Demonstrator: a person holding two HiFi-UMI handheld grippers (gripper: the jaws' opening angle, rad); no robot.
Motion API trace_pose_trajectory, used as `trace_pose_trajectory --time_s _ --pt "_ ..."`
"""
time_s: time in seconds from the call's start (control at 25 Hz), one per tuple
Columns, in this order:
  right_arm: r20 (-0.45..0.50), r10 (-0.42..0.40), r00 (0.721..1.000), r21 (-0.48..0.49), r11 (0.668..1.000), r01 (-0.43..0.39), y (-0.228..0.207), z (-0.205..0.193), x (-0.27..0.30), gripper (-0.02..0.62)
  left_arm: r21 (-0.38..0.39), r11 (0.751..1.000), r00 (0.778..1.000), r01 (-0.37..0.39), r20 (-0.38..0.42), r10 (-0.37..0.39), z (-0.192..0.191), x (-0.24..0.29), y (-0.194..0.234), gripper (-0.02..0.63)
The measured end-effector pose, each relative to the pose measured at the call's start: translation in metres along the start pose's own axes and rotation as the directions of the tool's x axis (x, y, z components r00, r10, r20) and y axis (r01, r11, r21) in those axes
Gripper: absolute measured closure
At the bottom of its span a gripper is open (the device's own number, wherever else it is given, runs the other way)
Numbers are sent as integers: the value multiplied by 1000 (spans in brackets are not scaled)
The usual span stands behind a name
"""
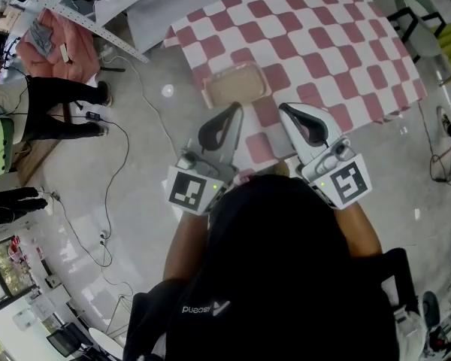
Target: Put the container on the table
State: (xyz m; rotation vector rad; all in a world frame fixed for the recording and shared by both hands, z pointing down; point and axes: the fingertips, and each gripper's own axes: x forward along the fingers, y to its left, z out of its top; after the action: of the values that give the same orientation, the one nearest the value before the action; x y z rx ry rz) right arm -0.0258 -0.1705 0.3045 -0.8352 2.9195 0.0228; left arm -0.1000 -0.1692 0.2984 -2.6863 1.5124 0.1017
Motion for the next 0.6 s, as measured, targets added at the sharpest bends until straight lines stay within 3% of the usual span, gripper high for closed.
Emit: trace_pose_trajectory --time_s 0.6 --pt "-20 -11 1000 15 1000 12 -3 -6 1 592 -14 1000 1000 14 -4 -14 -8 1 2 595"
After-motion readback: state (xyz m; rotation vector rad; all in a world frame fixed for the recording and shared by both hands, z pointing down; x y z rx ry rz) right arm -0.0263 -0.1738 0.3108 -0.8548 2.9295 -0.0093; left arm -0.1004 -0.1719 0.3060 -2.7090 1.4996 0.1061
